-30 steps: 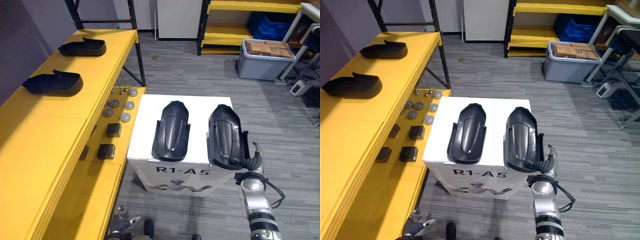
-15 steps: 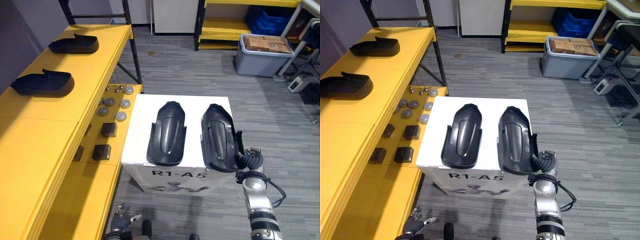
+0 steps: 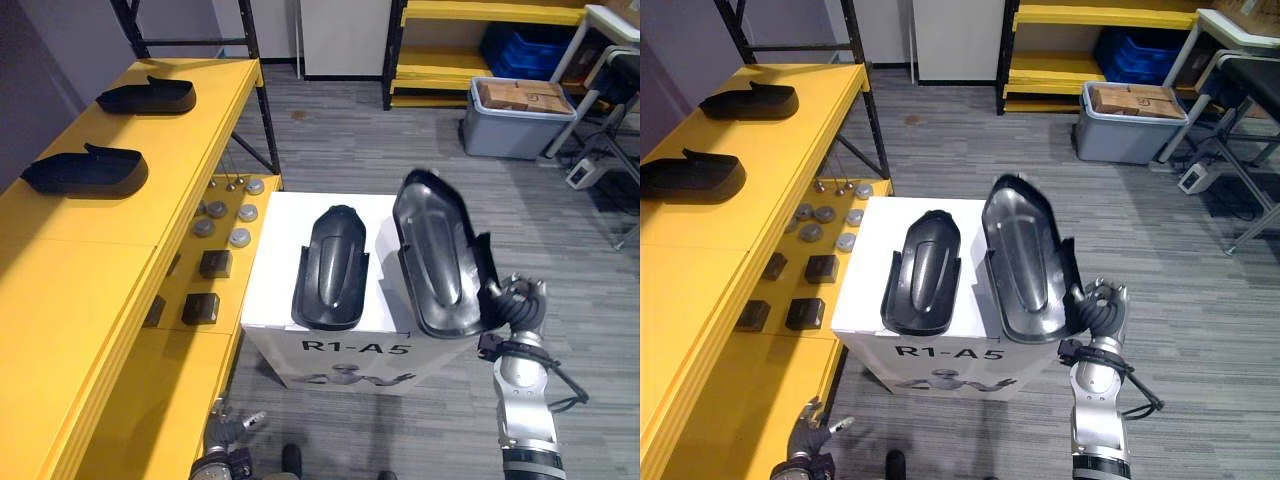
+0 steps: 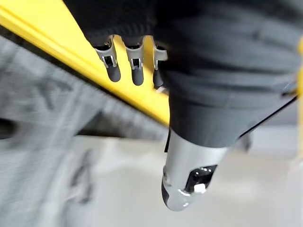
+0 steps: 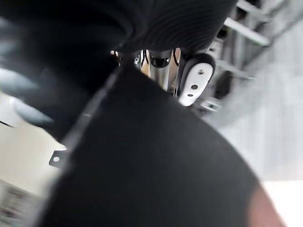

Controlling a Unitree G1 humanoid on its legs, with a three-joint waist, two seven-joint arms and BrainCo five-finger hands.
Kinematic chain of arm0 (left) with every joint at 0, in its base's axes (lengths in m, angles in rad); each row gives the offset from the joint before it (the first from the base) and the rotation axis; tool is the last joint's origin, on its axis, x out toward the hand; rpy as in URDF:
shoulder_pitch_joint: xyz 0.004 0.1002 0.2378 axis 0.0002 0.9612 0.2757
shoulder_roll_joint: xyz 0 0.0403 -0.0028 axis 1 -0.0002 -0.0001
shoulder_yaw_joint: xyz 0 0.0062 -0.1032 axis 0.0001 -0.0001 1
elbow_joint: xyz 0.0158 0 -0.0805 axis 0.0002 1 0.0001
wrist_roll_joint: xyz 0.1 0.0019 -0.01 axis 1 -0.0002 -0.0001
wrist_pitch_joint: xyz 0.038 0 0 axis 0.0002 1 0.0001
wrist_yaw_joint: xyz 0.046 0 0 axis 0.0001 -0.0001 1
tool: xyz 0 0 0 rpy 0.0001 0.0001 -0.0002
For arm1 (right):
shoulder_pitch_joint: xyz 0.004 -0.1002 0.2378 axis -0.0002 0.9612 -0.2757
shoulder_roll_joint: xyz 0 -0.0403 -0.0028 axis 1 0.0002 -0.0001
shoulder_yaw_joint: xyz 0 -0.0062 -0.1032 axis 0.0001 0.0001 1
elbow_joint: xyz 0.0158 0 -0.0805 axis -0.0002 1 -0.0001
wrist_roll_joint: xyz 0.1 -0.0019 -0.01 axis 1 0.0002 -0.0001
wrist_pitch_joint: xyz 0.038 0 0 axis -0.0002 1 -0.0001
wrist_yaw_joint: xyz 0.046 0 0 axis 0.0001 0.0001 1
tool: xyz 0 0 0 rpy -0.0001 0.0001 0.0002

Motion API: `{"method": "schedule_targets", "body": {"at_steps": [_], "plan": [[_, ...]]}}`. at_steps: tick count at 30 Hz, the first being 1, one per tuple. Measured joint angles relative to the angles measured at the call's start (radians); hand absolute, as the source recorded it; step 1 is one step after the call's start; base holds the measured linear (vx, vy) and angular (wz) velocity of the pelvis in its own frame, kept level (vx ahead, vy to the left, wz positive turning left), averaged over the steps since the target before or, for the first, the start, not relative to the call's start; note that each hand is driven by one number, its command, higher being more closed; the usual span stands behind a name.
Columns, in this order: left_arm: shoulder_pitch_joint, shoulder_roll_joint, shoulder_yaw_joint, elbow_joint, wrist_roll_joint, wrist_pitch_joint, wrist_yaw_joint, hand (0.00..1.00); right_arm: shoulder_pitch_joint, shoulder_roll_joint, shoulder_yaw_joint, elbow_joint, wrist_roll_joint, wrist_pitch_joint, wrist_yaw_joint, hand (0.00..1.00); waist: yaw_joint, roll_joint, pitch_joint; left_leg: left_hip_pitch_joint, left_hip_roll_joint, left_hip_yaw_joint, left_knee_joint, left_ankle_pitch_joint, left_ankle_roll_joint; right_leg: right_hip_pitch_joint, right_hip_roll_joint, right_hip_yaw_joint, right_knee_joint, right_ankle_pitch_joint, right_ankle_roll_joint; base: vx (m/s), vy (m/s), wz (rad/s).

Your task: Walk over and take plastic housings, then place them on the shelf

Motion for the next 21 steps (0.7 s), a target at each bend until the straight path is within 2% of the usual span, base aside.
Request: {"method": "schedule_targets", "body": {"at_steps": [6,11,13,16,20,21], "plan": [[0.016,-0.023,0.1,-0.297,-0.034,-0.026,0.055,0.0,0.001,0.021,0.01,-0.124,-0.079,-0.032,-0.02,1.0,0.0,-0.009,-0.006,0.004,-0.003,-0.003,0.0,0.0,0.0,0.006,-0.003,-0.003,0.0,0.0,0.0,0.0,0.001,0.01],[0.006,-0.036,0.059,-0.536,-0.039,-0.065,0.084,0.0,0.001,0.023,0.065,-0.168,-0.13,-0.041,-0.02,1.0,-0.001,-0.01,-0.009,0.007,-0.005,-0.01,0.0,0.0,0.0,0.013,-0.005,-0.008,0.0,0.0,0.001,0.0,0.002,0.03],[-0.013,-0.035,-0.017,-0.612,-0.04,-0.085,0.084,0.0,0.001,0.03,0.103,-0.187,-0.151,-0.043,-0.018,1.0,-0.001,-0.01,-0.014,0.007,-0.005,-0.01,0.0,0.001,0.001,0.013,-0.005,-0.009,0.0,0.0,0.001,0.0,0.0,0.0],[-0.042,-0.033,-0.148,-0.664,-0.042,-0.091,0.081,0.0,-0.006,0.04,0.155,-0.196,-0.17,-0.046,-0.017,1.0,-0.004,-0.009,-0.026,0.007,-0.006,-0.011,0.0,0.001,0.001,0.012,-0.005,-0.009,0.002,0.0,0.001,0.0,0.0,0.0],[-0.126,-0.029,-0.356,-0.666,-0.078,-0.092,0.047,0.0,-0.049,0.041,0.259,-0.196,-0.209,-0.047,-0.013,1.0,-0.019,-0.008,-0.035,0.008,-0.005,-0.009,0.0,0.003,0.004,0.008,-0.004,-0.007,0.008,0.0,0.001,0.0,0.0,0.0],[-0.133,-0.029,-0.366,-0.666,-0.079,-0.092,0.045,0.0,-0.052,0.041,0.265,-0.196,-0.21,-0.047,-0.013,1.0,-0.021,-0.008,-0.035,0.008,-0.005,-0.009,0.0,0.003,0.004,0.008,-0.004,-0.006,0.009,0.0,0.001,0.0,0.0,0.0]]}}
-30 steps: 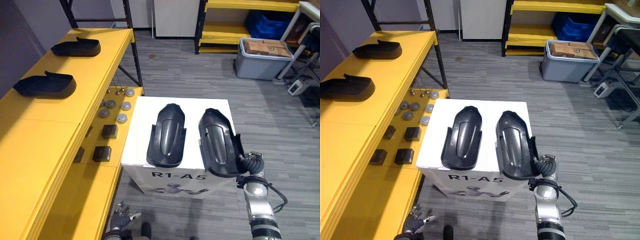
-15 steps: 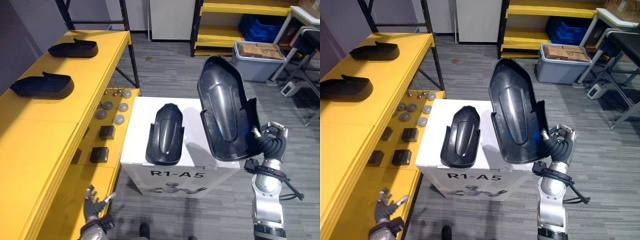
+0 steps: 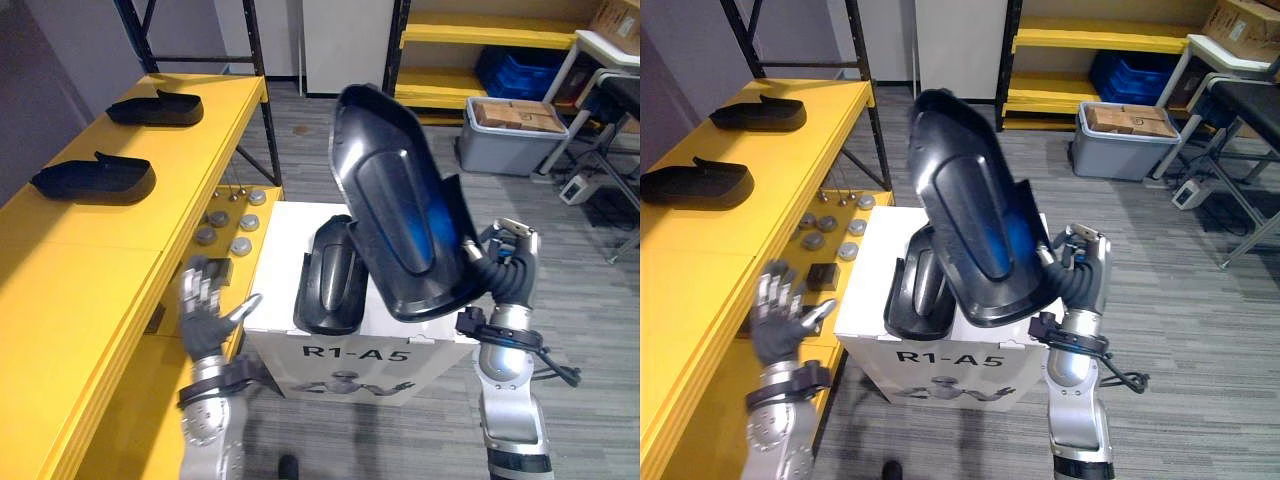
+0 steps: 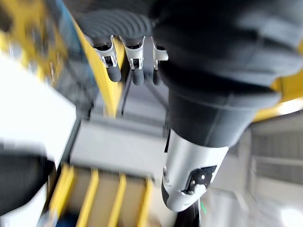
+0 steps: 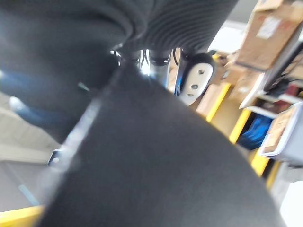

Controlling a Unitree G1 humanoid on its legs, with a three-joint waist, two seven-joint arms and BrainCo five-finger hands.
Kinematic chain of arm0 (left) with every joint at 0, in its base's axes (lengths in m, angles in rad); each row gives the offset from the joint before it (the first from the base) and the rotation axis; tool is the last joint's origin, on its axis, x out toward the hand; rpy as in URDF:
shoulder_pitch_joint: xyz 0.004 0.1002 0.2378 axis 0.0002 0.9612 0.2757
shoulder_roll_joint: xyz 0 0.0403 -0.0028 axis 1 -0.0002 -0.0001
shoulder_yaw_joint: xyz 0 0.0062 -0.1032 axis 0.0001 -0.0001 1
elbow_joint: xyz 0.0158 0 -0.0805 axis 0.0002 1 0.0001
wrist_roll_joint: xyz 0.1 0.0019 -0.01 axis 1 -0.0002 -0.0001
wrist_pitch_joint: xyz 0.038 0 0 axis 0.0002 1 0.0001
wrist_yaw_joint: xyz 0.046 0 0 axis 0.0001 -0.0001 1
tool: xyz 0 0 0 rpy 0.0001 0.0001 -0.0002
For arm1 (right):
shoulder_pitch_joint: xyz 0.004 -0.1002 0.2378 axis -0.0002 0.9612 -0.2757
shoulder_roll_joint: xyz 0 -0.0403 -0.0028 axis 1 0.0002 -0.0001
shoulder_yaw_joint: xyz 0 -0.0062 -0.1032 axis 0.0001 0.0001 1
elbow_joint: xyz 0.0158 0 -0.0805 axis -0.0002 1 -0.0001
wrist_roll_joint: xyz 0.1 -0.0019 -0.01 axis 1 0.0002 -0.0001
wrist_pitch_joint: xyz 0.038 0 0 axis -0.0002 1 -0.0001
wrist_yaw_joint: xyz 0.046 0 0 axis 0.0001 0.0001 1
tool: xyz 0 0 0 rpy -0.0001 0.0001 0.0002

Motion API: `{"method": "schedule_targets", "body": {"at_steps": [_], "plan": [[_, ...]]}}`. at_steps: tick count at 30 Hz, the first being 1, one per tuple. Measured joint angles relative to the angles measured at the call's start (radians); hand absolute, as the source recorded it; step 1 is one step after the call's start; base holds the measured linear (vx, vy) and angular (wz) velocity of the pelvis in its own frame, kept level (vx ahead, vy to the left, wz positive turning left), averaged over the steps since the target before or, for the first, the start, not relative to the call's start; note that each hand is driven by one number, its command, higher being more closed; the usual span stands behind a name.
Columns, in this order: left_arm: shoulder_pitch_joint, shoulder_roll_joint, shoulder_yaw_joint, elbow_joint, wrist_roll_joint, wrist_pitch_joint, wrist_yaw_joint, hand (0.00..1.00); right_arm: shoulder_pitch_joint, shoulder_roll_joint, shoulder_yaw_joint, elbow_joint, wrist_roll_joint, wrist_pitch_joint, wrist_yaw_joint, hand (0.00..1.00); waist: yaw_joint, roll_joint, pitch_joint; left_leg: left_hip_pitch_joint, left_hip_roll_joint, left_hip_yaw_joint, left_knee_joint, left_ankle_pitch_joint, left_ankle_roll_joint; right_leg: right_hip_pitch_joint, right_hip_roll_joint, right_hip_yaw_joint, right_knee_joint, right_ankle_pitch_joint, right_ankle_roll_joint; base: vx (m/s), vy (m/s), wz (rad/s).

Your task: Walk over and take plastic housings, then place them on the shelf

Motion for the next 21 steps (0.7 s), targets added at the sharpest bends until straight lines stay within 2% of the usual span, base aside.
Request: {"method": "schedule_targets", "body": {"at_steps": [3,9,11,17,18,21], "plan": [[-0.089,0.003,-0.08,0.039,0.0,0.001,-0.003,0.0,-0.03,0.01,0.061,0.0,-0.003,-0.001,0.0,1.0,-0.007,0.001,-0.004,0.001,0.001,0.008,0.0,0.002,0.002,-0.008,0.0,0.005,0.009,0.0,0.0,0.0,0.0,-0.07],[-0.166,0.03,-0.139,0.122,-0.05,0.009,0.017,0.0,-0.032,0.036,0.121,0.007,-0.025,-0.001,-0.022,1.0,-0.014,0.005,-0.023,0.006,0.001,0.018,0.0,0.003,0.002,-0.008,0.0,0.012,0.009,0.0,0.0,0.0,0.0,-0.05],[-0.195,0.038,-0.171,0.135,-0.082,0.014,0.023,0.0,-0.032,0.036,0.17,0.015,-0.032,-0.001,-0.024,1.0,-0.017,0.009,-0.026,0.009,0.002,0.023,0.0,0.003,0.002,-0.009,0.001,0.018,0.009,0.0,0.0,-0.02,0.002,-0.08],[-0.212,0.052,-0.198,0.164,-0.196,0.029,0.056,0.0,-0.035,0.015,0.209,0.059,-0.067,-0.001,-0.044,1.0,-0.031,0.01,-0.05,0.007,0.002,0.028,0.0,0.005,0.003,-0.016,0.001,0.029,0.012,0.001,0.0,-0.01,0.002,-0.02],[-0.216,0.056,-0.2,0.164,-0.198,0.03,0.061,1.0,-0.035,0.001,0.21,0.069,-0.068,-0.001,-0.044,1.0,-0.031,0.01,-0.051,0.007,0.002,0.028,0.0,0.006,0.003,-0.016,0.001,0.029,0.014,0.001,0.0,0.0,0.0,0.0],[-0.23,0.074,-0.211,0.164,-0.234,0.031,0.064,1.0,-0.034,-0.019,0.211,0.096,-0.075,-0.001,-0.047,1.0,-0.031,0.011,-0.055,0.005,0.003,0.027,0.0,0.009,0.004,-0.019,0.001,0.028,0.015,0.002,0.0,0.0,0.0,0.0]]}}
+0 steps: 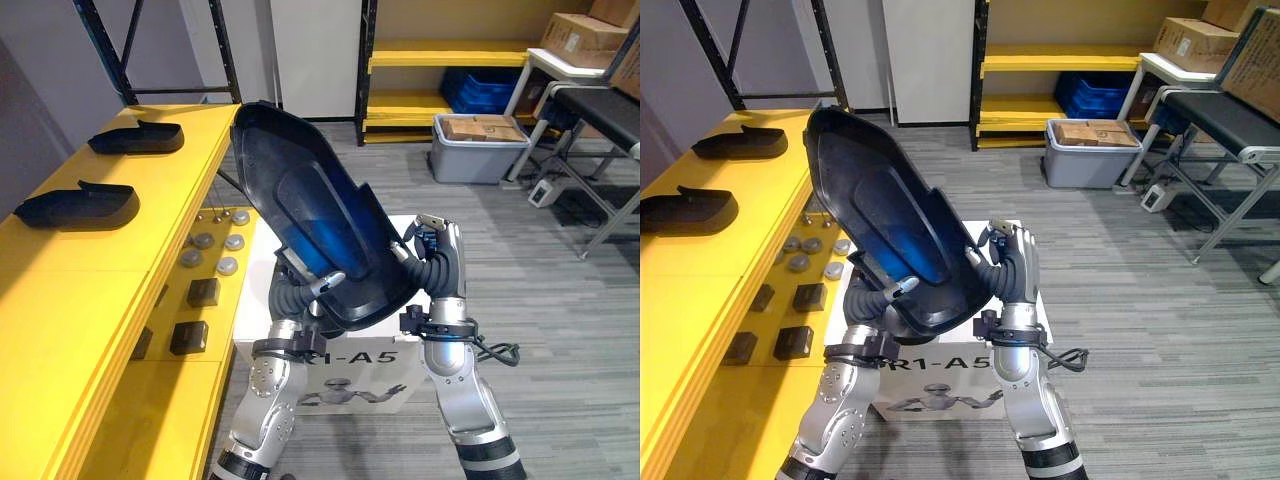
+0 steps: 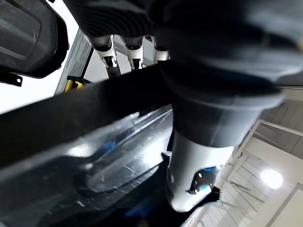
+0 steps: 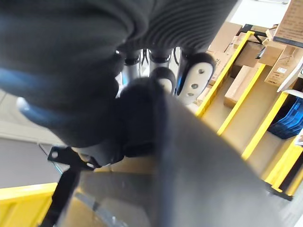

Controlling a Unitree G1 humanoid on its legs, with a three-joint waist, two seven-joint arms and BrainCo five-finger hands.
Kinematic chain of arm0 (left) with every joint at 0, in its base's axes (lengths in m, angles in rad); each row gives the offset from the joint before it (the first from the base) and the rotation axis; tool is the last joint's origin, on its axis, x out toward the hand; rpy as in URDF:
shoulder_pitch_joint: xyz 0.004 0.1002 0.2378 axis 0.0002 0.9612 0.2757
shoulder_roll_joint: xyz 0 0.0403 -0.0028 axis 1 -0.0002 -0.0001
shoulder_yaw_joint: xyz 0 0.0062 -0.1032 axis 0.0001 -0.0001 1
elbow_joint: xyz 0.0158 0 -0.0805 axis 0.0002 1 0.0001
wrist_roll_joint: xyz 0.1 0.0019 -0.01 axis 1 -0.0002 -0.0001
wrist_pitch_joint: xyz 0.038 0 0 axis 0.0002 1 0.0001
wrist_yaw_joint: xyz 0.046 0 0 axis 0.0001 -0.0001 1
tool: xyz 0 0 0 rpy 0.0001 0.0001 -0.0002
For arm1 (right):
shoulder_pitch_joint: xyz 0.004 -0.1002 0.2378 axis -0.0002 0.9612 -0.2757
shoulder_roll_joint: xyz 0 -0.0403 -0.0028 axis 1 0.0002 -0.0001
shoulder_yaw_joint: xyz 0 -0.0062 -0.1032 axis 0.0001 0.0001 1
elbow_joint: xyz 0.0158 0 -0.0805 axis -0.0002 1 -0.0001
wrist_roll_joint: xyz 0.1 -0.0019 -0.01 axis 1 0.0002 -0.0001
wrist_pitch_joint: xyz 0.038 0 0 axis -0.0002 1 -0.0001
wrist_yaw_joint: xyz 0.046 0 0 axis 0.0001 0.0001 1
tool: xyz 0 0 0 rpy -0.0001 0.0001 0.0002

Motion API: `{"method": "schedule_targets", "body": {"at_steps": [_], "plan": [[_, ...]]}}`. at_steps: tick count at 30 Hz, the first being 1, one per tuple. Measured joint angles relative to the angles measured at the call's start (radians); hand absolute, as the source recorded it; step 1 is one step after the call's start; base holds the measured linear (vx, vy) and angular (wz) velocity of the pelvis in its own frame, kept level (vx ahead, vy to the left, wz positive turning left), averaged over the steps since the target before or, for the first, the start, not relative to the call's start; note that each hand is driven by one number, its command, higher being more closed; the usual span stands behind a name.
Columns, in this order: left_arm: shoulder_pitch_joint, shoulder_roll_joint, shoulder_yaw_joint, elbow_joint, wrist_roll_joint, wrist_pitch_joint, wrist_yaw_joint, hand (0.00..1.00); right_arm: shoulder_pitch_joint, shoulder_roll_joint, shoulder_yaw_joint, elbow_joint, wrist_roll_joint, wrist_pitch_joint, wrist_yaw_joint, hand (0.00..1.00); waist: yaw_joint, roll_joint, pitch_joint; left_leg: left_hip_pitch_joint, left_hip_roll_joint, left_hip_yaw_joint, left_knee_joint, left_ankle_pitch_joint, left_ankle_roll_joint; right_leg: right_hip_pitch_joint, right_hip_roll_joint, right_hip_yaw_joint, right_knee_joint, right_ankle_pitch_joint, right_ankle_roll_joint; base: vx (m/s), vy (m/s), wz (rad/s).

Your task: Walk over and take plastic housings, then place them on the shelf

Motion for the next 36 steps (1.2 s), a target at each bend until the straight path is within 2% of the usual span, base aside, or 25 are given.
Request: {"method": "schedule_targets", "body": {"at_steps": [1,2,6,11,14,16,20,22,23,26,29,32,35,36], "plan": [[-0.003,0.001,-0.004,0.0,-0.001,0.0,0.0,1.0,0.0,-0.006,0.002,0.003,-0.001,0.0,-0.001,1.0,0.0,0.0,0.0,-0.001,0.0,0.0,0.0,0.001,0.0,-0.001,0.0,0.0,0.0,0.001,0.0,-0.03,0.003,0.01],[-0.012,0.003,-0.01,0.0,-0.001,0.0,0.002,1.0,0.001,-0.024,0.005,0.007,-0.001,0.0,-0.001,0.0,0.0,0.0,-0.003,-0.008,0.0,-0.001,0.0,0.003,0.002,-0.008,0.0,0.0,0.0,0.004,0.001,0.0,0.0,0.0],[-0.053,0.027,-0.001,0.0,0.0,-0.001,0.031,1.0,0.019,-0.062,0.043,0.007,-0.001,0.0,-0.001,0.0,-0.002,-0.001,-0.007,-0.009,-0.001,-0.002,0.0,0.006,0.002,-0.009,0.0,0.0,0.0,0.006,0.001,0.0,0.0,0.0],[-0.07,0.045,0.013,0.012,0.02,0.009,0.044,1.0,0.053,-0.064,0.085,0.008,0.029,-0.006,0.019,0.0,-0.008,-0.001,-0.021,-0.009,-0.001,-0.002,0.0,0.009,0.002,-0.008,0.0,-0.001,0.0,0.007,0.001,0.0,0.0,0.0],[-0.071,0.035,0.026,0.015,0.095,0.015,0.044,1.0,0.069,-0.064,0.066,0.008,0.124,-0.033,0.05,0.0,-0.007,-0.001,-0.021,-0.009,-0.001,-0.004,0.0,0.013,0.003,-0.008,0.0,-0.002,0.002,0.007,0.0,0.0,0.0,0.0],[-0.07,0.028,0.037,0.015,0.186,0.024,0.037,1.0,0.09,-0.061,0.039,-0.003,0.202,-0.058,0.085,0.0,-0.005,-0.001,-0.021,-0.008,0.0,-0.005,0.0,0.015,0.003,-0.009,0.0,-0.002,0.006,0.007,0.0,0.0,0.0,0.0],[-0.047,-0.008,0.068,0.013,0.337,0.049,0.012,1.0,0.101,-0.049,-0.088,-0.05,0.421,-0.119,0.153,0.0,-0.007,-0.001,-0.02,-0.006,-0.001,-0.004,-0.004,0.016,0.004,-0.009,-0.001,-0.002,0.006,0.007,0.0,-0.04,0.004,-0.01],[0.003,-0.018,0.109,-0.004,0.399,0.052,-0.002,1.0,0.103,-0.04,-0.244,-0.098,0.562,-0.151,0.172,0.0,-0.008,-0.001,-0.02,-0.006,0.0,-0.004,-0.004,0.016,0.004,-0.01,0.0,-0.001,0.006,0.007,0.0,0.0,0.0,0.0],[0.017,-0.018,0.122,-0.008,0.41,0.052,-0.006,1.0,0.103,-0.042,-0.292,-0.102,0.593,-0.16,0.176,0.0,-0.009,-0.001,-0.02,-0.006,0.0,-0.004,-0.004,0.016,0.004,-0.01,0.0,-0.001,0.005,0.007,0.001,0.0,0.0,0.0],[0.082,-0.011,0.21,-0.02,0.444,0.055,-0.018,1.0,0.116,-0.059,-0.509,-0.103,0.805,-0.199,0.205,0.0,-0.011,-0.002,-0.02,-0.008,0.0,-0.003,-0.004,0.016,0.004,-0.01,0.0,-0.002,0.003,0.008,0.001,0.0,0.0,0.0],[0.145,-0.01,0.26,-0.057,0.444,0.055,-0.025,1.0,0.169,-0.082,-0.629,-0.071,0.916,-0.221,0.233,0.0,-0.011,-0.002,-0.02,-0.013,-0.001,-0.003,-0.004,0.015,0.003,-0.012,-0.001,-0.002,-0.002,0.009,0.002,0.0,0.0,0.0],[0.182,-0.01,0.272,-0.077,0.444,0.055,-0.028,1.0,0.198,-0.095,-0.656,0.002,0.927,-0.224,0.237,0.0,-0.014,-0.004,-0.019,-0.014,0.0,-0.003,-0.004,0.015,0.003,-0.013,0.0,-0.001,-0.001,0.009,0.003,0.0,0.0,0.0],[0.24,-0.015,0.273,-0.117,0.441,0.055,-0.037,1.0,0.269,-0.094,-0.665,0.181,0.92,-0.216,0.248,0.0,-0.014,-0.006,-0.017,-0.016,0.0,-0.004,-0.004,0.014,0.002,-0.014,0.0,-0.001,-0.001,0.009,0.003,0.0,0.0,0.0],[0.268,-0.019,0.273,-0.133,0.441,0.054,-0.047,1.0,0.304,-0.083,-0.668,0.255,0.907,-0.199,0.253,0.0,-0.014,-0.006,-0.017,-0.016,0.0,-0.003,-0.004,0.013,0.002,-0.014,0.0,-0.001,-0.001,0.009,0.003,0.0,0.0,0.0]]}}
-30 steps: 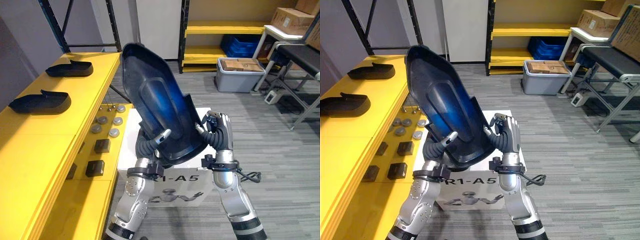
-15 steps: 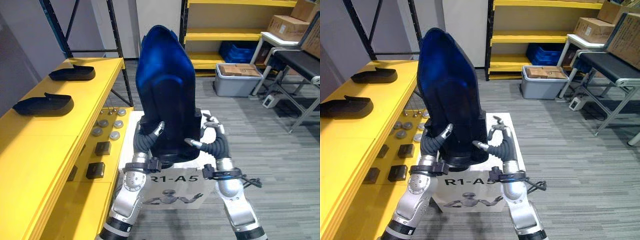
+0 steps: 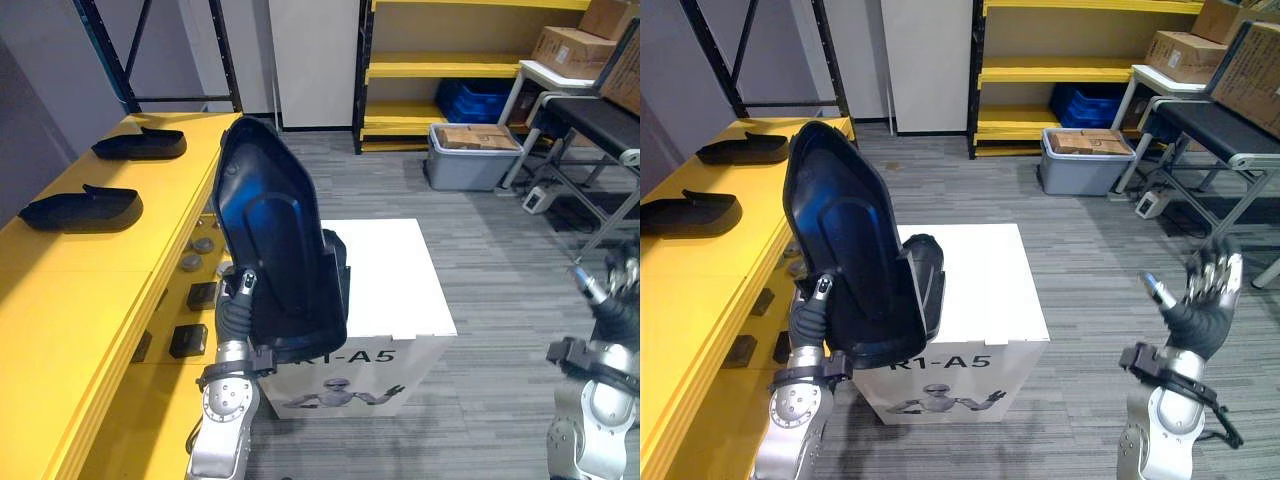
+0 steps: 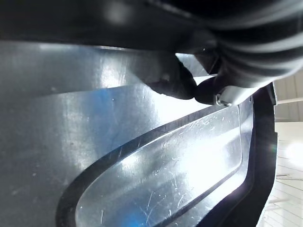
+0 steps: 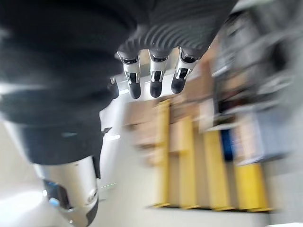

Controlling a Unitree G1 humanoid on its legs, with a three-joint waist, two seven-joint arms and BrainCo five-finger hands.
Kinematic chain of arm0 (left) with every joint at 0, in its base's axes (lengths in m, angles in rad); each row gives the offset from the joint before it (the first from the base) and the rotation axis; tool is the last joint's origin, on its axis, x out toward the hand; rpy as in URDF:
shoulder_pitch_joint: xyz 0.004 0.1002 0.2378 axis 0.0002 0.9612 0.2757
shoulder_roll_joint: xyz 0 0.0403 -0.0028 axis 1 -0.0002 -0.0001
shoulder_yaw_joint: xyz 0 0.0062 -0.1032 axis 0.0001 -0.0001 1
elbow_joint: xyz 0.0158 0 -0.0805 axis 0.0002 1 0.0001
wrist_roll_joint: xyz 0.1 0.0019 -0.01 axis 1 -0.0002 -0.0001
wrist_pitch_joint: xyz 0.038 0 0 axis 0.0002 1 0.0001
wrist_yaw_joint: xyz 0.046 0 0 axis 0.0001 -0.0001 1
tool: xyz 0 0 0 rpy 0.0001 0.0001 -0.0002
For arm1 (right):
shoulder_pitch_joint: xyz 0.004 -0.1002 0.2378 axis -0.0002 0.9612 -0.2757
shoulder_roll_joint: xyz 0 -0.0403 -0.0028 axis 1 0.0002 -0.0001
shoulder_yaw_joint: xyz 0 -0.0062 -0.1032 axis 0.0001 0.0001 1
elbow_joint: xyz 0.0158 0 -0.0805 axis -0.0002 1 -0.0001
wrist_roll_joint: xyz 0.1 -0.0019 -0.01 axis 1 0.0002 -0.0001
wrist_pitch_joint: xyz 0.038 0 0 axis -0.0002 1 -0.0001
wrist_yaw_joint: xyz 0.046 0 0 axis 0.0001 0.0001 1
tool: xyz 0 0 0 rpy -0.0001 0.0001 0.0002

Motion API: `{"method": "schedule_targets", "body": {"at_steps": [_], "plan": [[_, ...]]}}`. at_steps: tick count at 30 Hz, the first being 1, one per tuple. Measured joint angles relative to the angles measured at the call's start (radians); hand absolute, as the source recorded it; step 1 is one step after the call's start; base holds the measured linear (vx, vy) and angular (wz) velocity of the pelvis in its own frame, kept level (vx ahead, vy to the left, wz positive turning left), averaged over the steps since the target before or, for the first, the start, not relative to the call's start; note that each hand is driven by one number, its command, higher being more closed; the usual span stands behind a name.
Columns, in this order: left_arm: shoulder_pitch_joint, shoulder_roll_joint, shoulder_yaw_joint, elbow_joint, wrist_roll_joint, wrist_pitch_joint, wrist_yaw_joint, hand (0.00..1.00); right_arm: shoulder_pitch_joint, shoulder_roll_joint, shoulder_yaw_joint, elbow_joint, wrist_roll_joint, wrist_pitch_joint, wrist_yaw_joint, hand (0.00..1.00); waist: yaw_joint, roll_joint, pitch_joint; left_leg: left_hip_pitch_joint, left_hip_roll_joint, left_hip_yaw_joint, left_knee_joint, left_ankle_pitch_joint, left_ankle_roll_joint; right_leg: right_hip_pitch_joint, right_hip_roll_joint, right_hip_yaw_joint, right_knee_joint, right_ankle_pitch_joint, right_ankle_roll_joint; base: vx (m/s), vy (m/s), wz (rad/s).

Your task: Walk over and take plastic housings, then place them on the shelf

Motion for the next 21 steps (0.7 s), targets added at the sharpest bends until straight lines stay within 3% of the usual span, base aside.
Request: {"method": "schedule_targets", "body": {"at_steps": [6,11,13,15,16,17,18,19,20,21], "plan": [[0.116,-0.028,-0.001,-0.068,-0.009,-0.005,-0.026,1.0,0.13,0.116,-0.007,0.32,-0.073,0.059,0.01,0.0,0.006,-0.001,0.001,0.006,0.009,0.002,0.0,-0.006,-0.007,0.008,0.005,-0.01,0.002,-0.002,0.002,0.0,0.0,0.0],[0.144,-0.056,-0.001,-0.12,-0.029,-0.01,-0.045,1.0,0.146,0.165,0.103,0.574,-0.089,0.104,0.059,0.0,0.032,-0.003,0.016,0.001,0.012,-0.025,0.0,-0.01,-0.013,0.023,0.001,-0.046,0.025,-0.018,0.008,-0.02,-0.008,0.2],[0.143,-0.064,-0.004,-0.134,-0.029,-0.01,-0.048,1.0,0.138,0.181,0.159,0.638,-0.104,0.117,0.072,0.0,0.051,-0.007,0.034,-0.006,-0.004,-0.07,0.003,-0.008,-0.01,0.025,-0.009,-0.093,0.073,-0.049,0.008,-0.06,-0.024,0.97],[0.137,-0.065,-0.005,-0.153,-0.029,-0.01,-0.044,1.0,0.129,0.192,0.223,0.679,-0.127,0.119,0.081,0.0,0.055,-0.01,0.042,-0.085,-0.024,-0.128,0.047,-0.02,0.008,0.023,-0.039,-0.233,0.117,-0.08,0.008,-0.05,-0.031,1.89],[0.119,-0.07,-0.005,-0.153,-0.029,-0.01,-0.042,1.0,0.12,0.203,0.223,0.695,-0.135,0.119,0.081,0.0,0.065,-0.019,0.046,-0.125,-0.028,-0.07,0.061,-0.055,0.066,0.028,-0.073,-0.332,0.113,-0.08,0.008,-0.01,0.021,2.26],[0.103,-0.08,-0.004,-0.155,-0.03,-0.014,-0.037,1.0,0.086,0.2,0.223,0.736,-0.143,0.121,0.081,0.0,0.072,-0.023,0.062,-0.177,-0.012,0.068,0.151,-0.076,0.086,0.035,-0.104,-0.406,0.121,-0.08,0.009,0.02,0.035,2.22],[0.101,-0.082,-0.004,-0.155,-0.033,-0.016,-0.03,1.0,0.067,0.194,0.223,0.749,-0.147,0.124,0.081,0.0,0.072,-0.02,0.066,-0.197,0.004,0.146,0.204,-0.083,0.089,0.04,-0.113,-0.445,0.128,-0.08,0.009,0.1,0.062,2.01],[0.101,-0.083,-0.005,-0.154,-0.039,-0.016,-0.021,1.0,0.049,0.182,0.224,0.758,-0.152,0.128,0.079,0.0,0.072,-0.003,0.069,-0.206,0.054,0.311,0.283,-0.088,0.106,0.056,-0.12,-0.515,0.157,-0.081,0.011,0.14,0.04,1.55],[0.101,-0.083,-0.007,-0.154,-0.043,-0.016,-0.021,1.0,0.047,0.177,0.224,0.759,-0.153,0.128,0.079,0.0,0.071,0.006,0.069,-0.193,0.075,0.367,0.296,-0.089,0.108,0.068,-0.12,-0.546,0.174,-0.083,0.014,0.22,0.071,1.78],[0.092,-0.081,-0.014,-0.148,-0.047,-0.017,-0.02,1.0,0.029,0.175,0.223,0.785,-0.157,0.13,0.079,0.0,0.077,0.0,0.075,-0.181,0.052,0.372,0.276,-0.085,0.115,0.09,-0.147,-0.595,0.208,-0.086,0.018,0.2,0.122,1.45]]}}
